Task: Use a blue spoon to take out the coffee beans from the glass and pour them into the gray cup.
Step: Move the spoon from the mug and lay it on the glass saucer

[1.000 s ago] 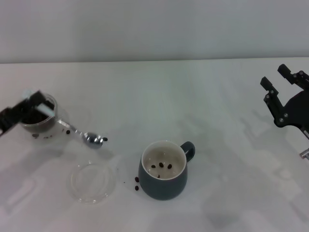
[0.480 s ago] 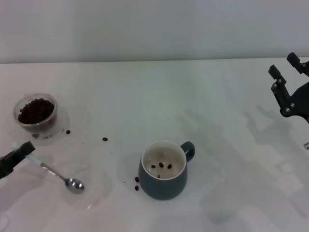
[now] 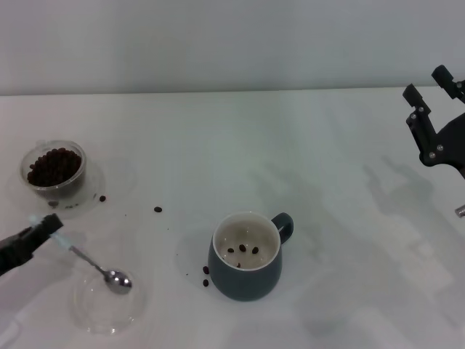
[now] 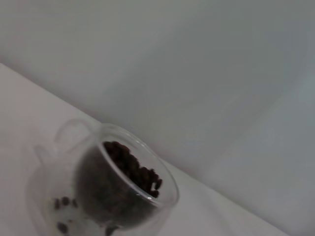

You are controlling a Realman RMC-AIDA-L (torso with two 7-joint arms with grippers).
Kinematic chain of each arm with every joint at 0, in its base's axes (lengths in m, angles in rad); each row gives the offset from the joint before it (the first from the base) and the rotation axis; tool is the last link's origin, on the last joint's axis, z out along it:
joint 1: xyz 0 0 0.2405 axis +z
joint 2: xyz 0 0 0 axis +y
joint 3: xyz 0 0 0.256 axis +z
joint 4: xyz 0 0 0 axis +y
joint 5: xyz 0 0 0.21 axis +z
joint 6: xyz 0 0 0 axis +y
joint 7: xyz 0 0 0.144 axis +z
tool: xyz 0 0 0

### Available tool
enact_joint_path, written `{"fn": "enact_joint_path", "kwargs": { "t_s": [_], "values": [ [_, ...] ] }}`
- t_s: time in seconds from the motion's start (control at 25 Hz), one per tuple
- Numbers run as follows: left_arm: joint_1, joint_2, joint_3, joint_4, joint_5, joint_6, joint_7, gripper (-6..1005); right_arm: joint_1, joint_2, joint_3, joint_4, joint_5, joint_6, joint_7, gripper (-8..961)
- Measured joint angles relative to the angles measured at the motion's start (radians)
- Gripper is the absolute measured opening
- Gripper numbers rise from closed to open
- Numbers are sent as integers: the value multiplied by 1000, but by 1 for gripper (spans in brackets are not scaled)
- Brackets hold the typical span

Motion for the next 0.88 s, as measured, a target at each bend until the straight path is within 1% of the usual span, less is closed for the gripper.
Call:
{"fn": "enact_joint_path", "kwargs": {
  "t_s": [0.32,0.56,0.68,0.88],
  "values": [
    [-78,5,2,-81,51,-33,-5,124,14,1,-4,-2,0,7,2,439],
    [-92,0,3,-85,78,-57,-8,125,15,2,-3,-4,0,10,2,439],
    [-92,1,3,-86,79,-66,-14,282,15,2,-3,-4,0,11,2,440],
    [-91,6,3,-85,81,-67,-12,392,16,3,-7,-10,0,12,3,440]
  ]
}}
